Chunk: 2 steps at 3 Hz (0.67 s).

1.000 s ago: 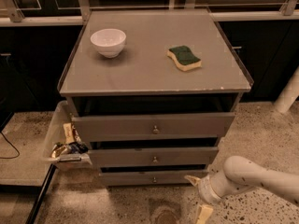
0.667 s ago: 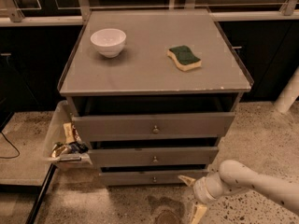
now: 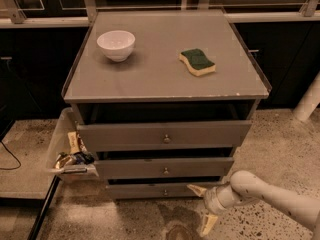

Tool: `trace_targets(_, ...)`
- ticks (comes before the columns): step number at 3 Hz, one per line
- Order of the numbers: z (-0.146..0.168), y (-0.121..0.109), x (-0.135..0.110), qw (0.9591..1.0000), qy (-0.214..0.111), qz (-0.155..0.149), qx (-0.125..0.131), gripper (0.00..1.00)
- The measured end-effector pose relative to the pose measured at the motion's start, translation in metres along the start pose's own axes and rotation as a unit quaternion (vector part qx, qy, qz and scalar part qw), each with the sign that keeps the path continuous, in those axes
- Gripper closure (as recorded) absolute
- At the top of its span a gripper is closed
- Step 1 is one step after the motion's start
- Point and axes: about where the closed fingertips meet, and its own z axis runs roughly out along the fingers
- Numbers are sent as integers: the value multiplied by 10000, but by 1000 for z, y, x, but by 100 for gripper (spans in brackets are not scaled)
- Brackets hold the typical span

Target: Open bottom drawer

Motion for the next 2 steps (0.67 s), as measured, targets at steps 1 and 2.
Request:
trace_targets(1, 20, -9, 22, 10000, 33, -17, 14, 0)
trace_targets(2, 40, -32, 51, 9991, 202, -252, 290, 0)
